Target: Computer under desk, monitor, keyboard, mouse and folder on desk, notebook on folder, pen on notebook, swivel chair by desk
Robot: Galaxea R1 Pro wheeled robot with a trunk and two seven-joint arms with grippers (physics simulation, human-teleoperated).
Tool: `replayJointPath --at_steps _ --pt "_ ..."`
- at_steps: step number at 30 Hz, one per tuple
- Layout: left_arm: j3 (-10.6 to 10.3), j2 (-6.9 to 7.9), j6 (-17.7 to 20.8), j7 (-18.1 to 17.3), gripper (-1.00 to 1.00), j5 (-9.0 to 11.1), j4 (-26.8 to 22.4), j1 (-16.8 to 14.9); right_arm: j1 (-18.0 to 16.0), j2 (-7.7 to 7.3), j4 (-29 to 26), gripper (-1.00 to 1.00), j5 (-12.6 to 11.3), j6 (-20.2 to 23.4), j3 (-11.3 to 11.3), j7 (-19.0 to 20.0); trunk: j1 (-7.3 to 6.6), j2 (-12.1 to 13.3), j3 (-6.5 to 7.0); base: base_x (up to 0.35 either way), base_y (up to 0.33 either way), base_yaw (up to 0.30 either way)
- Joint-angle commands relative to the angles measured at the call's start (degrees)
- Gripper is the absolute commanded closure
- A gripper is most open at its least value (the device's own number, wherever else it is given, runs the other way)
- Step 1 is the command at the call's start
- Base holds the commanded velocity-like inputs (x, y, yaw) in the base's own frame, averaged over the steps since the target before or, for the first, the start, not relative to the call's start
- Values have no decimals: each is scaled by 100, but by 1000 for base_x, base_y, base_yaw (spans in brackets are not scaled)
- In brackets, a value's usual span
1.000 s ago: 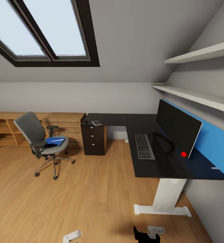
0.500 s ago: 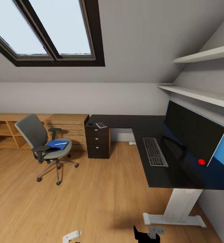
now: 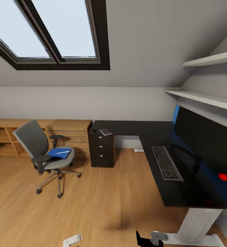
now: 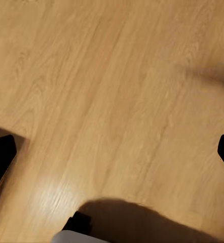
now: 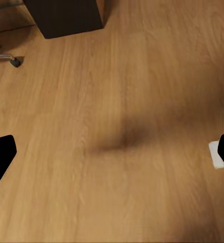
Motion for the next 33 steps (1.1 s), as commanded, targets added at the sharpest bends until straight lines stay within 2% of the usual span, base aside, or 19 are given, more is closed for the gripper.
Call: replayJointPath --at_steps 1,15,33 --pt "-49 0 -20 24 -100 52 1 -4 -6 15 35 -100 -62 -79 20 30 4 -6 1 268 167 0" --pt "-50 0 -8 24 -100 52 2 -4 -7 61 81 -100 -70 -169 24 46 4 -6 53 279 163 0" --pt "-51 -8 -5 24 -100 53 8 -4 -7 61 78 -100 -58 -170 18 47 4 -6 54 319 17 0"
